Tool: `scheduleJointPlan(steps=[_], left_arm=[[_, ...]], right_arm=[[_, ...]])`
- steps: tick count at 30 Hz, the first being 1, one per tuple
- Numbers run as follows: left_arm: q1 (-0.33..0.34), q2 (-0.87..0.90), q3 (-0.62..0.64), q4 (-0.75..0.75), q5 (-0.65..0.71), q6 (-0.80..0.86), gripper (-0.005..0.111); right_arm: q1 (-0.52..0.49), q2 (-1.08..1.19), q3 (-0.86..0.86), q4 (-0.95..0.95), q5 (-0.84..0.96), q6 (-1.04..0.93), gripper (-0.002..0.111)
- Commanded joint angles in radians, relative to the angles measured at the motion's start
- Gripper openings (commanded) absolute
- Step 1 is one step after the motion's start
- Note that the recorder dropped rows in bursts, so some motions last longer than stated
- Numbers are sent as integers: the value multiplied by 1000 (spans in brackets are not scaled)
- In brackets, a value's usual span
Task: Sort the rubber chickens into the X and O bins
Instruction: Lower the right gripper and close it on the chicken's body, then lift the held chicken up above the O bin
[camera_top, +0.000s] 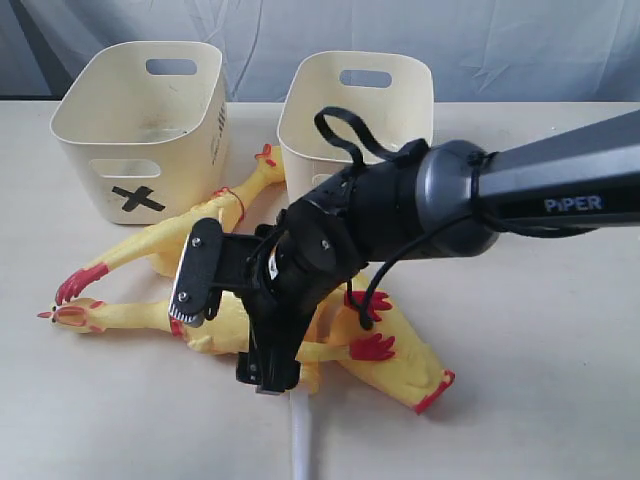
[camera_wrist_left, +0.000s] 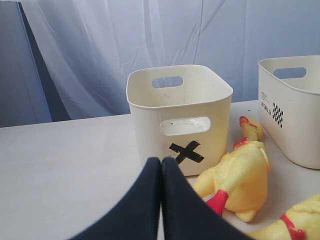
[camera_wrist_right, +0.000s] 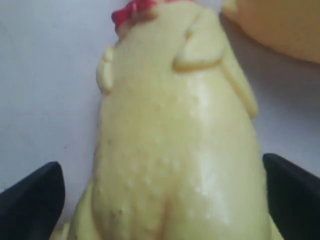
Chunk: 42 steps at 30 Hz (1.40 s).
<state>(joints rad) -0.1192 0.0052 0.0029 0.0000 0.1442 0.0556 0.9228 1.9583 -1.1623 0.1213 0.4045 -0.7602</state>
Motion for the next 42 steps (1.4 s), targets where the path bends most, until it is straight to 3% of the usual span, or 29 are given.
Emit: scheduleJointPlan(steps=[1, 4, 10, 31, 37, 40, 42], left_arm=[[-2, -5, -3, -7, -10, 0, 0], [-2, -5, -3, -7, -10, 0, 0], [-2, -5, -3, -7, -10, 0, 0], [-2, -5, -3, -7, -10, 0, 0], [-2, -5, -3, -7, -10, 0, 0], [-2, -5, -3, -7, -10, 0, 0], [-2, -5, -3, -7, -10, 0, 0]], right_arm=[[8, 28, -1, -12, 19, 2, 96], [33, 23, -1, -39, 8, 2, 76], [91, -11, -1, -121, -36, 2, 0], [115, -323, -1, -42, -168, 2, 3], [64, -347, -1, -58, -502, 2, 3], [-14, -328, -1, 117, -685, 2, 3], [-76, -309, -1, 359, -797, 2, 3]])
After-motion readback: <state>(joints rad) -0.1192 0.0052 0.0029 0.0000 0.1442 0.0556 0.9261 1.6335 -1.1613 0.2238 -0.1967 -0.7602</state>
